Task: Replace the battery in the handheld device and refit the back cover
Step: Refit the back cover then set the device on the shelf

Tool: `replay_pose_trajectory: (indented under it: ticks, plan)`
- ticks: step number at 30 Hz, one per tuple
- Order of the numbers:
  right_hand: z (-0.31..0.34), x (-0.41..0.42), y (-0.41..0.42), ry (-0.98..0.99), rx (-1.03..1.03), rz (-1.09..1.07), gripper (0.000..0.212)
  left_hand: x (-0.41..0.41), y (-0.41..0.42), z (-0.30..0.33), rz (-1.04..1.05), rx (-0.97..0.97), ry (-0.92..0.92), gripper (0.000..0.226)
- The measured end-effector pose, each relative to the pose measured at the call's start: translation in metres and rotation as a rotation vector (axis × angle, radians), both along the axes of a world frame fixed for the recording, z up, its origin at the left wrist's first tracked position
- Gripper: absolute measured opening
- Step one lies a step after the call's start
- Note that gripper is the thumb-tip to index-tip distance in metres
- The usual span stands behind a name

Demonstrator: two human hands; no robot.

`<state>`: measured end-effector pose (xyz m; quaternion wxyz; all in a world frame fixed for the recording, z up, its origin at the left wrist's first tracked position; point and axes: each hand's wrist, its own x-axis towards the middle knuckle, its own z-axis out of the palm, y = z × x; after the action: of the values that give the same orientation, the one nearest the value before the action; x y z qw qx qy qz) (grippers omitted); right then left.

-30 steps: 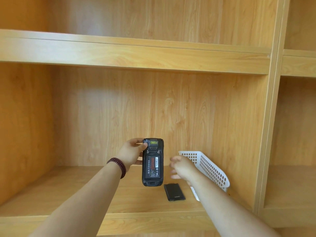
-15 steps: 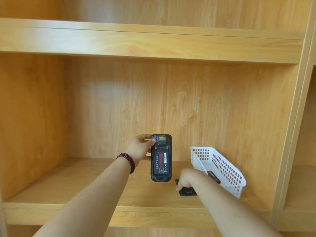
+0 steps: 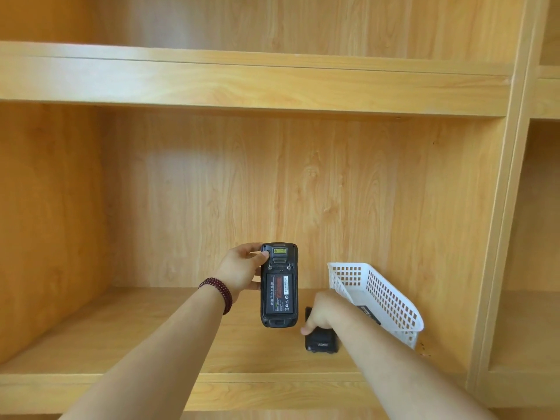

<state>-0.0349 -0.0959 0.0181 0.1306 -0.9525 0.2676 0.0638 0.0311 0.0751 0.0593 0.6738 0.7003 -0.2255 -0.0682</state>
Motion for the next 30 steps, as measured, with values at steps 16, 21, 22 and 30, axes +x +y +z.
replay_pose_trajectory:
  ticks: [16, 21, 22, 30]
  plan:
    - [0.114, -0.068, -0.014, -0.91, 0.812, 0.265, 0.029, -0.012, 0.002, 0.004, -0.002, -0.001, -0.009, 0.026]
    - [0.089, -0.062, 0.008, -0.702, 0.726, 0.403, 0.03, -0.018, -0.001, 0.007, -0.017, -0.001, -0.008, 0.024]
    - [0.085, -0.06, 0.012, -0.687, 0.726, 0.415, 0.031, -0.019, -0.001, 0.008, -0.017, 0.002, -0.01, 0.024]
    - [0.077, -0.057, 0.024, -0.664, 0.627, 0.456, 0.031, -0.023, 0.002, 0.01, -0.013, 0.021, -0.023, 0.024]
